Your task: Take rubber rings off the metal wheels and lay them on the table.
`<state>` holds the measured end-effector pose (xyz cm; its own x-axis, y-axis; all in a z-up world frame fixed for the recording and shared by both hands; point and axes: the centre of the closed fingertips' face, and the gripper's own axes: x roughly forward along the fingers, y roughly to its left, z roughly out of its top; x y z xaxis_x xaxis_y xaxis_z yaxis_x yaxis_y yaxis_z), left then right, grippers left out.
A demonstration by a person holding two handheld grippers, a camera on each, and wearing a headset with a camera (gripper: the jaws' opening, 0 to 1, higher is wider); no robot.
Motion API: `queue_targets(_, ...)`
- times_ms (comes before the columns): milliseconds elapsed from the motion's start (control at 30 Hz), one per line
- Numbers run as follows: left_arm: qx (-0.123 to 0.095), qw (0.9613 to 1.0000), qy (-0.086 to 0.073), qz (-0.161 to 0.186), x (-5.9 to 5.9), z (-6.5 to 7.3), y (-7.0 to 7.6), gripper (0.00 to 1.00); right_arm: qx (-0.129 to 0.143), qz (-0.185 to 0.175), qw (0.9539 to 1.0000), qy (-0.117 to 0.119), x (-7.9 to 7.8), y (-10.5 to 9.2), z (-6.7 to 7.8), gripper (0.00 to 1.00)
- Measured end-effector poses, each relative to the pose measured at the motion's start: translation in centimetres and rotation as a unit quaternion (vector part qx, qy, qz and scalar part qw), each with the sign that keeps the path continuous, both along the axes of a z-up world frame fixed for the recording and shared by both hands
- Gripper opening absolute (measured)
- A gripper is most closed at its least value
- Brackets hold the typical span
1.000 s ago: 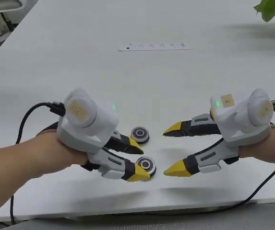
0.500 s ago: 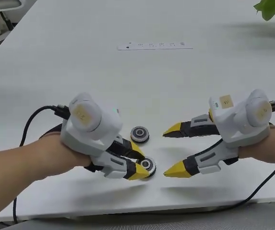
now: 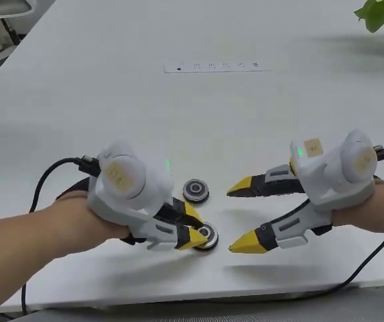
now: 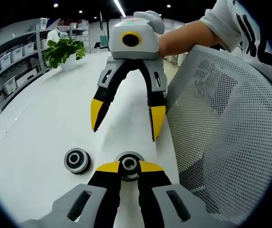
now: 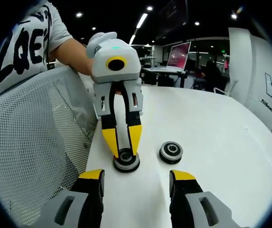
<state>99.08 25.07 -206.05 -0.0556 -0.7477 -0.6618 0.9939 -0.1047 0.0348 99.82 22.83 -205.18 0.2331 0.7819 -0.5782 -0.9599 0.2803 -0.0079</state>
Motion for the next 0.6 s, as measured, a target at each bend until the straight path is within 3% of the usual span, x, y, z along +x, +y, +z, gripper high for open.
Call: queue_targets(600,-0.014,0.9999,0.004,0.009,0.23,0.00,-0.10,0.08,0.017,-0.001,0.9998,0.014,-0.17,0.88,-0.35,0.44)
